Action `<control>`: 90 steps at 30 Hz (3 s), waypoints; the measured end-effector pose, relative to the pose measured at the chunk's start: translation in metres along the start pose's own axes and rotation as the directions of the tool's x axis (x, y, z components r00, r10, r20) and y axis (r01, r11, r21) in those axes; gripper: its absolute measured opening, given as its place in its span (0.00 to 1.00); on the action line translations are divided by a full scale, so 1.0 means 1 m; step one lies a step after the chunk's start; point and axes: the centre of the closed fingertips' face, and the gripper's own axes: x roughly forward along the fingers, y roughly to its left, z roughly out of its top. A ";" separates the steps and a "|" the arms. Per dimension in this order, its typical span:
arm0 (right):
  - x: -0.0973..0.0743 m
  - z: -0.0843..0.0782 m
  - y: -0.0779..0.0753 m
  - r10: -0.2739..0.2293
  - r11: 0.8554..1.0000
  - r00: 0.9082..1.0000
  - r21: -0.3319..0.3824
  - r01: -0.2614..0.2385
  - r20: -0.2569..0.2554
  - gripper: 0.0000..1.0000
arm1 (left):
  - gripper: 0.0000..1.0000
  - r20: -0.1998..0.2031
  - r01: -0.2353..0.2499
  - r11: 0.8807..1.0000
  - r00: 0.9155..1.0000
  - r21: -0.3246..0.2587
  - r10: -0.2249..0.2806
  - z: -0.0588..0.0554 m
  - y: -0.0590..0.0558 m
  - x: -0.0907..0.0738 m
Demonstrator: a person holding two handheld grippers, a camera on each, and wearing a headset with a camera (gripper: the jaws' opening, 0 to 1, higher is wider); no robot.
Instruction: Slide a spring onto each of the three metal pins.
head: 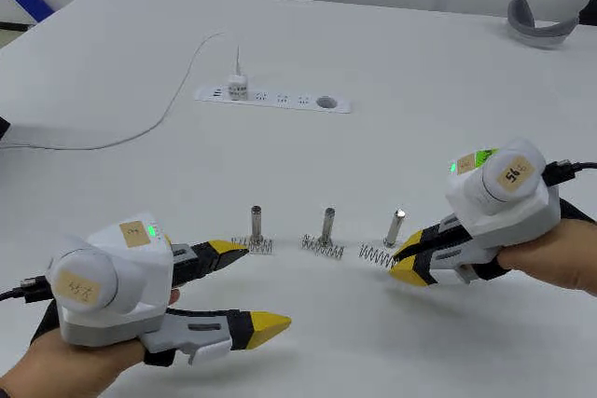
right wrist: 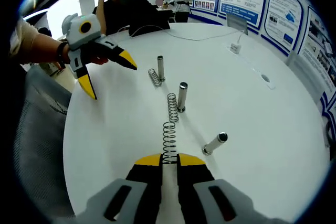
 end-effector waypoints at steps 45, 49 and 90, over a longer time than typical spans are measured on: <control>0.002 0.027 0.063 0.168 0.941 0.985 -0.291 -0.173 -0.042 0.12 | 0.22 -0.008 0.164 0.968 0.986 0.188 -0.166 0.019 -0.043 0.044; 0.002 0.026 0.065 0.178 0.937 0.983 -0.297 -0.184 -0.047 0.12 | 0.16 -0.012 0.176 0.963 0.984 0.206 -0.177 0.018 -0.047 0.044; -0.014 0.076 0.083 0.238 0.946 0.962 -0.255 -0.200 0.131 0.12 | 0.11 -0.015 0.181 0.964 0.983 0.195 -0.182 0.015 -0.050 0.046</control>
